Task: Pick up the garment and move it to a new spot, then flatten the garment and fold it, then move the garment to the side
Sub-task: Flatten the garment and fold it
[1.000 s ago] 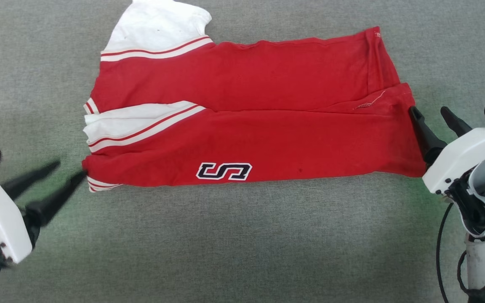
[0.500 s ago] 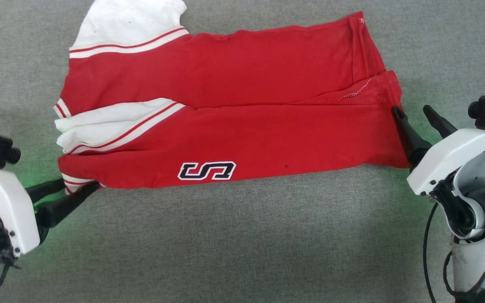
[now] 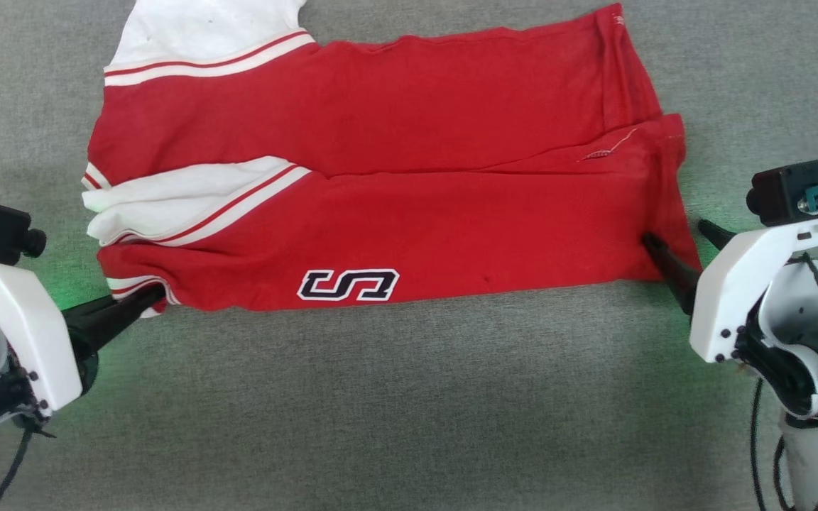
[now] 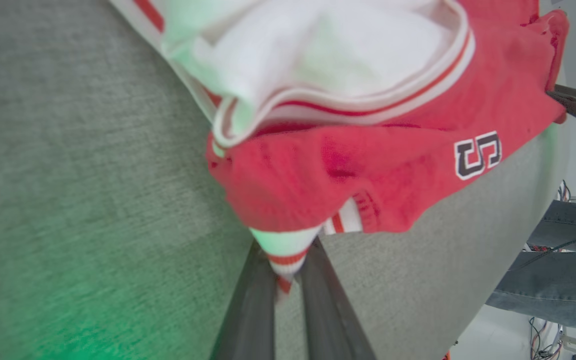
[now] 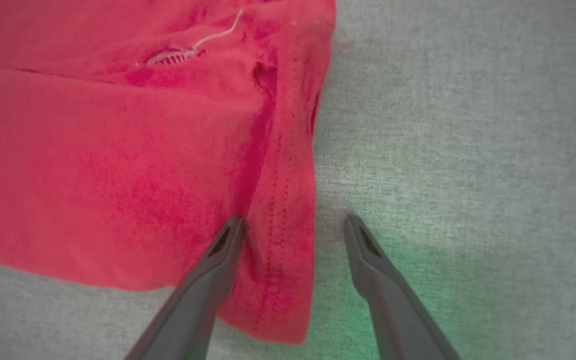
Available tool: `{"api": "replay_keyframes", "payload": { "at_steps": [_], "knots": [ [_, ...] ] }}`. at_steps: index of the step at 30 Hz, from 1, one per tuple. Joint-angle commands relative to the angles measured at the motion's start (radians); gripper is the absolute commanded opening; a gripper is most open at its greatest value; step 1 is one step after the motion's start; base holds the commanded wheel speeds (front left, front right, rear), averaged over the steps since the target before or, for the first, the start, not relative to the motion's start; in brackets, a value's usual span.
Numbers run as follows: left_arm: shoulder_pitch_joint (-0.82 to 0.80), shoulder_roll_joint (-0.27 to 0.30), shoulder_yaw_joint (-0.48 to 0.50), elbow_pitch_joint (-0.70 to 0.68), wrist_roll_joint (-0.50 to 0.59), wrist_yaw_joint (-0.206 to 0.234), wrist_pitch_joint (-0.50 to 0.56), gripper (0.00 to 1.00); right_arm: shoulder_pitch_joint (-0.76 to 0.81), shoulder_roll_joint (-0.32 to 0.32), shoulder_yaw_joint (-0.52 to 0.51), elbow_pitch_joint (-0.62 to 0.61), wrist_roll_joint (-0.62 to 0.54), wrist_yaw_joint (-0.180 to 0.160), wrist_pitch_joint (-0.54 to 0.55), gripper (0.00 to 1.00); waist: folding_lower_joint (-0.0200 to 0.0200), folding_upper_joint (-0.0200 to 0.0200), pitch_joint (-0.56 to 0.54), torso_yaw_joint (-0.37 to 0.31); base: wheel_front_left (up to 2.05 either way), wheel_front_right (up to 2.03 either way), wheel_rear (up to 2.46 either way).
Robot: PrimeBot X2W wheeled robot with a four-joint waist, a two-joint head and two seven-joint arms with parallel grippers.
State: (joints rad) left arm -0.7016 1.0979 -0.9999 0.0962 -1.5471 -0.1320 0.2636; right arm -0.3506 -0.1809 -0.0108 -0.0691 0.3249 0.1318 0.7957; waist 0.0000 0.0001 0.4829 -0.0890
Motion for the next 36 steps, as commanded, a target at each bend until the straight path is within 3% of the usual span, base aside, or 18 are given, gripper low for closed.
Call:
{"api": "replay_keyframes", "payload": {
  "at_steps": [1, 5, 6, 8, 16, 25, 30, 31, 32, 33, 34, 35, 36],
  "knots": [
    [0.01, -0.029, -0.024, -0.013, 0.012, 0.003, 0.0, 0.0, 0.009, -0.015, 0.014, -0.013, -0.018, -0.002, 0.047, 1.0, 0.0, -0.0001, 0.005, 0.006, 0.0, 0.0, 0.0],
    [0.013, -0.029, -0.028, -0.035, 0.017, 0.003, -0.024, 0.0, -0.019, -0.003, 0.061, -0.014, -0.03, -0.001, 0.113, 1.0, 0.0, -0.0001, 0.015, 0.015, 0.0, 0.0, 0.0],
    [0.012, -0.029, -0.03, -0.038, 0.021, 0.003, -0.028, 0.0, -0.022, -0.003, 0.075, 0.0, -0.034, -0.001, 0.13, 0.84, 0.0, -0.0001, 0.017, 0.018, 0.0, 0.0, 0.0],
    [0.013, -0.03, -0.032, -0.041, 0.022, 0.003, -0.042, 0.0, -0.028, -0.001, 0.093, 0.026, -0.038, -0.001, 0.156, 0.0, 0.0, -0.0001, 0.016, 0.025, 0.0, 0.0, 0.0],
    [0.061, -0.002, -0.053, -0.089, 0.028, 0.003, -0.106, 0.0, 0.002, -0.037, 0.075, 0.026, -0.006, -0.001, 0.18, 0.0, 0.0, -0.0001, -0.024, 0.049, 0.0, 0.0, 0.0],
    [0.187, 0.092, -0.108, -0.213, 0.046, 0.003, -0.251, 0.0, 0.154, -0.102, 0.002, -0.157, 0.051, -0.001, 0.276, 0.0, 0.0, -0.0001, -0.063, 0.068, 0.0, 0.0, 0.0],
    [0.227, 0.108, -0.132, -0.243, 0.052, 0.003, -0.318, 0.0, 0.231, -0.103, -0.037, -0.235, 0.066, -0.002, 0.285, 0.0, 0.0, -0.0001, -0.068, 0.077, 0.0, 0.0, 0.0],
    [0.231, 0.103, -0.134, -0.242, 0.05, 0.003, -0.331, 0.02, 0.234, -0.098, -0.043, -0.243, 0.063, -0.002, 0.268, 0.35, 0.0, -0.0001, -0.069, 0.077, 0.0, 0.0, 0.0],
    [0.232, 0.098, -0.134, -0.24, 0.049, 0.003, -0.345, 0.17, 0.232, -0.092, -0.052, -0.247, 0.054, -0.002, 0.242, 1.0, 0.0, -0.0001, -0.071, 0.078, 0.0, 0.0, 0.0],
    [0.23, 0.094, -0.132, -0.234, 0.048, 0.003, -0.36, 0.44, 0.226, -0.081, -0.061, -0.248, 0.042, -0.002, 0.211, 1.0, 0.0, -0.0001, -0.072, 0.078, 0.0, 0.0, 0.0],
    [0.229, 0.09, -0.13, -0.229, 0.044, 0.003, -0.372, 0.79, 0.223, -0.072, -0.068, -0.244, 0.031, -0.002, 0.184, 1.0, 0.0, -0.0001, -0.073, 0.079, 0.0, 0.0, 0.0],
    [0.227, 0.089, -0.131, -0.228, 0.047, 0.003, -0.38, 1.0, 0.223, -0.065, -0.067, -0.241, 0.022, -0.001, 0.157, 1.0, 0.0, -0.0001, -0.076, 0.078, 0.0, 0.0, 0.0],
    [0.225, 0.091, -0.13, -0.228, 0.047, 0.003, -0.391, 1.0, 0.222, -0.056, -0.067, -0.239, 0.014, -0.001, 0.127, 1.0, 0.0, -0.0001, -0.077, 0.076, 0.0, 0.0, 0.0]
  ]
}}
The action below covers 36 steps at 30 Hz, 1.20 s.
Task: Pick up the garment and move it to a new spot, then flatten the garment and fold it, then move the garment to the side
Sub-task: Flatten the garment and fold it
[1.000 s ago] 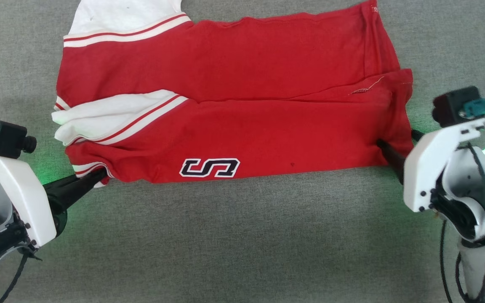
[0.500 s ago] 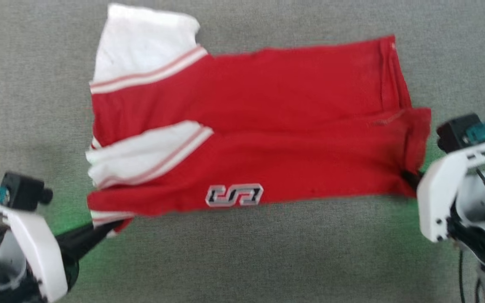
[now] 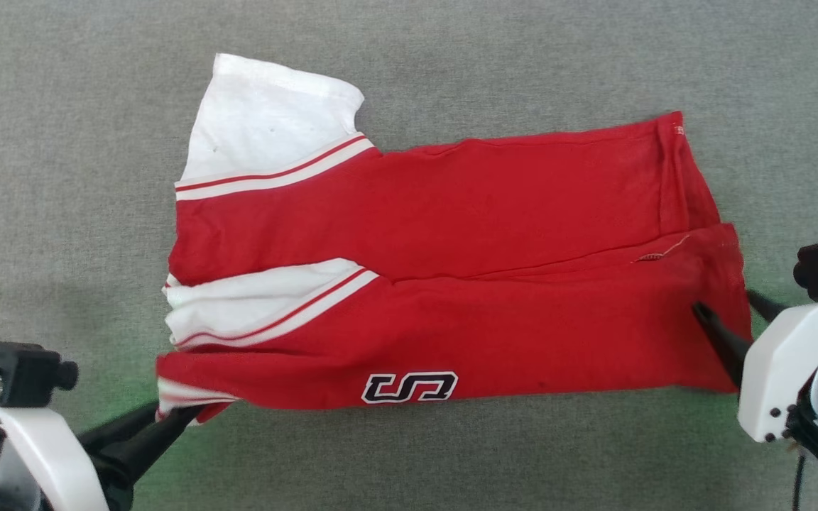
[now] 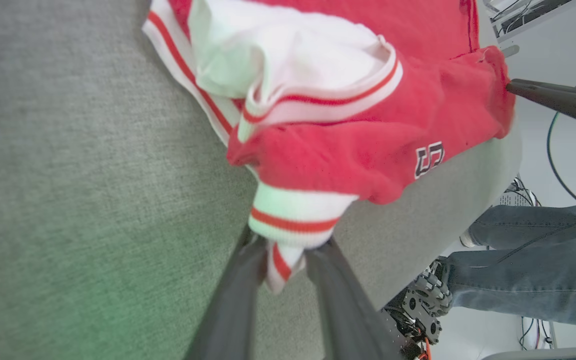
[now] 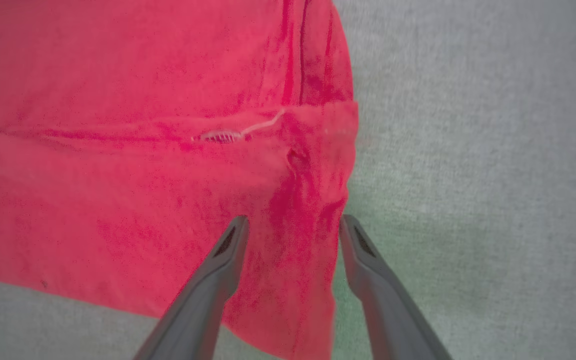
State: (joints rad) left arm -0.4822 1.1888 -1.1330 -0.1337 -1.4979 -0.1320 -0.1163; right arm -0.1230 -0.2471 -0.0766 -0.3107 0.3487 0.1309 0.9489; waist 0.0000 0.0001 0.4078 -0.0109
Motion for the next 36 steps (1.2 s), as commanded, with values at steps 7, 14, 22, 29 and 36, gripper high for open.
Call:
{"api": "replay_keyframes", "payload": {
  "at_steps": [7, 14, 22, 29, 36],
  "knots": [
    [-0.018, 0.06, 0.051, 0.048, 0.008, 0.003, -0.111, 1.0, -0.031, 0.082, 0.022, 0.01, -0.085, 0.0, -0.344, 1.0, 0.0, -0.0001, -0.013, -0.051, 0.0, 0.0, 0.0],
    [-0.095, 0.073, 0.188, 0.212, -0.014, 0.003, -0.148, 1.0, -0.048, 0.161, 0.114, 0.082, -0.147, 0.0, -0.716, 1.0, 0.0, -0.0001, -0.003, -0.149, 0.0, 0.0, 0.0],
    [-0.218, 0.09, 0.261, 0.324, -0.027, 0.003, -0.074, 1.0, -0.057, 0.195, 0.195, 0.136, -0.152, -0.001, -0.903, 1.0, 0.0, -0.0001, 0.039, -0.267, 0.0, 0.0, 0.0],
    [-0.391, 0.057, 0.256, 0.449, 0.0, 0.003, 0.166, 1.0, -0.037, 0.197, 0.208, 0.144, -0.128, -0.001, -0.967, 1.0, 0.0, -0.0001, 0.08, -0.345, 0.0, 0.0, 0.0],
    [-0.504, 0.057, 0.189, 0.527, 0.041, 0.003, 0.437, 1.0, -0.031, 0.197, 0.219, 0.154, -0.098, -0.001, -0.989, 1.0, 0.0, -0.0001, 0.112, -0.389, 0.0, 0.0, 0.0]
  ]
}}
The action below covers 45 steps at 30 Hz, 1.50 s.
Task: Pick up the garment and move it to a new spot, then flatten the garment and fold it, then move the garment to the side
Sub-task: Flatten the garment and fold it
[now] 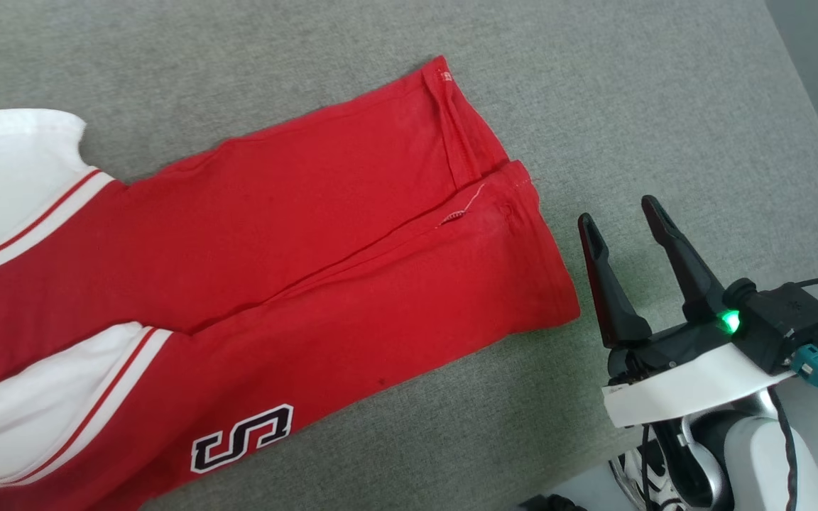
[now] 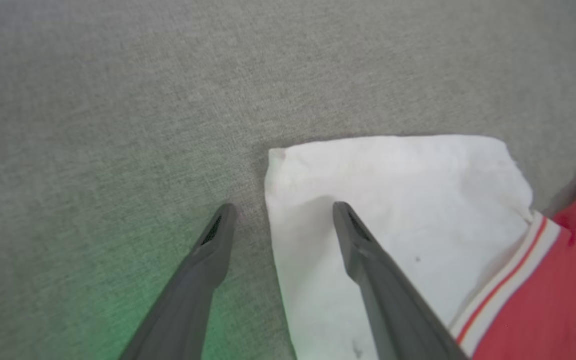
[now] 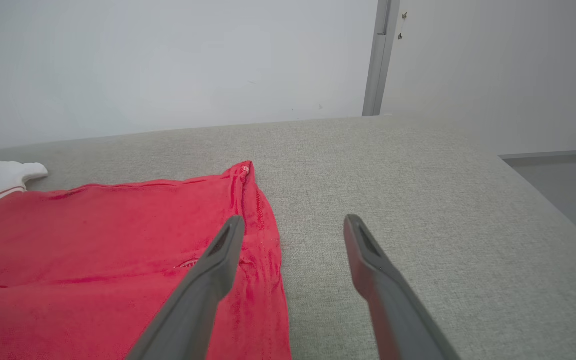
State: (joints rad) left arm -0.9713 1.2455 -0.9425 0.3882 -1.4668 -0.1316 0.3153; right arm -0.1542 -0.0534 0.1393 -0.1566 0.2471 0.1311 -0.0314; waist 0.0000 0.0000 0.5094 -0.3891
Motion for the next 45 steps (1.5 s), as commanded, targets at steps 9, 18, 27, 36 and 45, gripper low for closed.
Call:
{"api": "replay_keyframes", "payload": {
  "at_steps": [9, 18, 27, 36, 45],
  "knots": [
    [-0.086, -0.025, -0.045, 0.002, -0.031, 0.001, 0.208, 0.44, -0.017, 0.004, 0.01, 0.005, 0.014, -0.001, 0.008, 1.0, 0.0, 0.0, 0.042, -0.018, 0.0, 0.0, 0.0],
    [-0.147, -0.044, -0.06, -0.046, 0.01, 0.001, 0.162, 0.0, -0.241, -0.008, 0.029, 0.053, -0.049, -0.001, 0.326, 1.0, 0.0, 0.0, 0.059, 0.031, 0.0, 0.0, 0.0],
    [-0.197, -0.093, -0.098, -0.096, 0.025, 0.001, 0.112, 0.0, -0.579, -0.066, 0.04, 0.239, 0.0, -0.001, 0.712, 1.0, 0.0, 0.0, 0.081, 0.109, 0.0, 0.0, 0.0],
    [-0.234, -0.113, -0.138, -0.112, 0.01, 0.002, 0.083, 0.0, -0.722, -0.038, 0.057, 0.423, 0.042, -0.001, 0.829, 1.0, 0.0, 0.0, 0.109, 0.147, 0.0, 0.0, 0.0],
    [-0.259, -0.156, -0.147, -0.136, -0.022, 0.002, -0.031, 0.0, -0.735, -0.034, 0.012, 0.497, 0.07, -0.001, 0.771, 0.0, 0.0, 0.0, 0.075, 0.192, 0.0, 0.0, 0.0]
  ]
}}
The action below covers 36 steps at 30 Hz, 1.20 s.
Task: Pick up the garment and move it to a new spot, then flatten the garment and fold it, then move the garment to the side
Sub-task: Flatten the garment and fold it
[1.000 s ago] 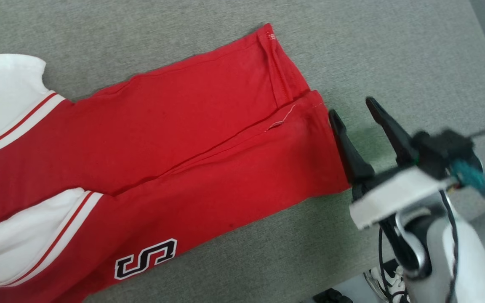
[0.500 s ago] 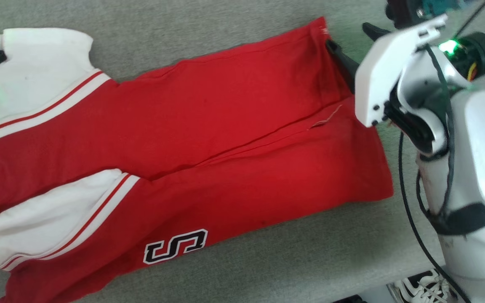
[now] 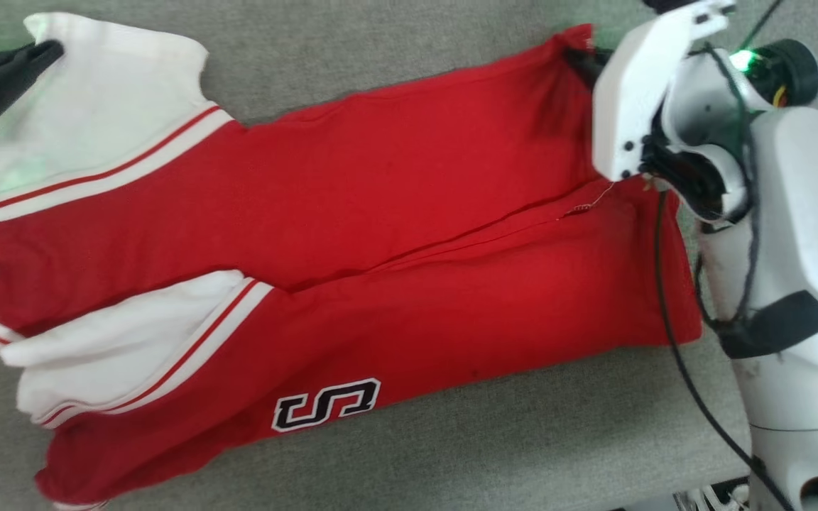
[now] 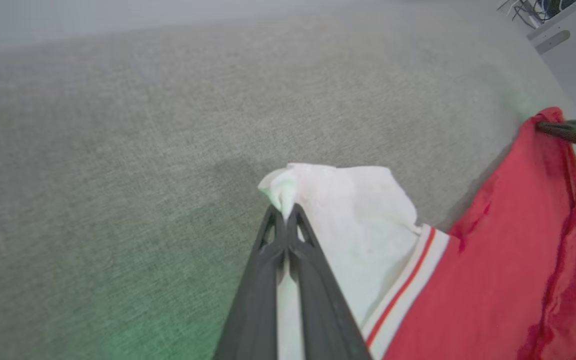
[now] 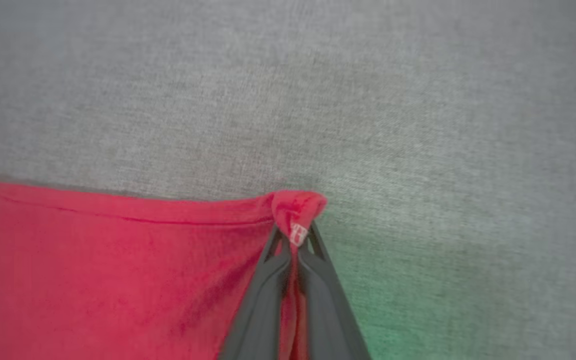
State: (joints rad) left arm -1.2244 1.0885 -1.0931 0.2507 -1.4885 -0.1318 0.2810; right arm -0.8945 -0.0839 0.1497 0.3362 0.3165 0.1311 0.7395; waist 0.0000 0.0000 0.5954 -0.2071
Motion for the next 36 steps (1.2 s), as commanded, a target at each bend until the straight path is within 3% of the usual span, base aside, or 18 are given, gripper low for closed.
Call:
{"api": "replay_keyframes", "payload": {
  "at_steps": [1, 8, 18, 23, 30, 34, 36],
  "knots": [
    [-0.004, -0.005, 0.001, -0.007, -0.002, 0.003, -0.014, 0.0, 0.01, -0.011, -0.012, -0.001, 0.0, -0.001, -0.015, 0.0, 0.0, 0.0, -0.024, 0.018, 0.0, 0.0, 0.0],
    [0.07, 0.017, -0.012, -0.178, -0.035, 0.002, -0.161, 0.0, 0.125, -0.065, -0.046, -0.103, 0.044, -0.001, -0.035, 0.0, 0.0, 0.0, -0.118, 0.09, 0.0, 0.0, 0.0],
    [0.38, 0.198, -0.105, -0.5, -0.049, 0.002, -0.5, 0.0, 0.448, -0.169, -0.086, -0.388, 0.098, -0.001, 0.047, 0.0, 0.0, 0.0, -0.235, 0.147, 0.0, 0.0, 0.0],
    [0.545, 0.239, -0.131, -0.578, -0.04, 0.002, -0.545, 0.0, 0.612, -0.182, -0.154, -0.519, 0.11, -0.001, 0.089, 0.0, 0.0, 0.0, -0.258, 0.175, 0.0, 0.0, 0.0],
    [0.713, 0.155, -0.059, -0.534, -0.017, 0.002, -0.547, 0.0, 0.721, -0.176, -0.208, -0.576, 0.089, -0.001, 0.108, 0.0, 0.0, 0.0, -0.253, 0.196, 0.0, 0.0, 0.0],
    [0.77, 0.03, -0.021, -0.46, 0.007, 0.002, -0.547, 0.0, 0.732, -0.157, -0.207, -0.52, 0.07, -0.001, 0.077, 0.0, 0.0, 0.0, -0.245, 0.201, 0.0, 0.0, 0.0],
    [0.791, 0.004, -0.007, -0.412, 0.013, 0.003, -0.547, 0.0, 0.718, -0.141, -0.197, -0.478, 0.074, -0.001, 0.062, 0.0, 0.0, 0.0, -0.24, 0.197, 0.0, 0.0, 0.0]
  ]
}}
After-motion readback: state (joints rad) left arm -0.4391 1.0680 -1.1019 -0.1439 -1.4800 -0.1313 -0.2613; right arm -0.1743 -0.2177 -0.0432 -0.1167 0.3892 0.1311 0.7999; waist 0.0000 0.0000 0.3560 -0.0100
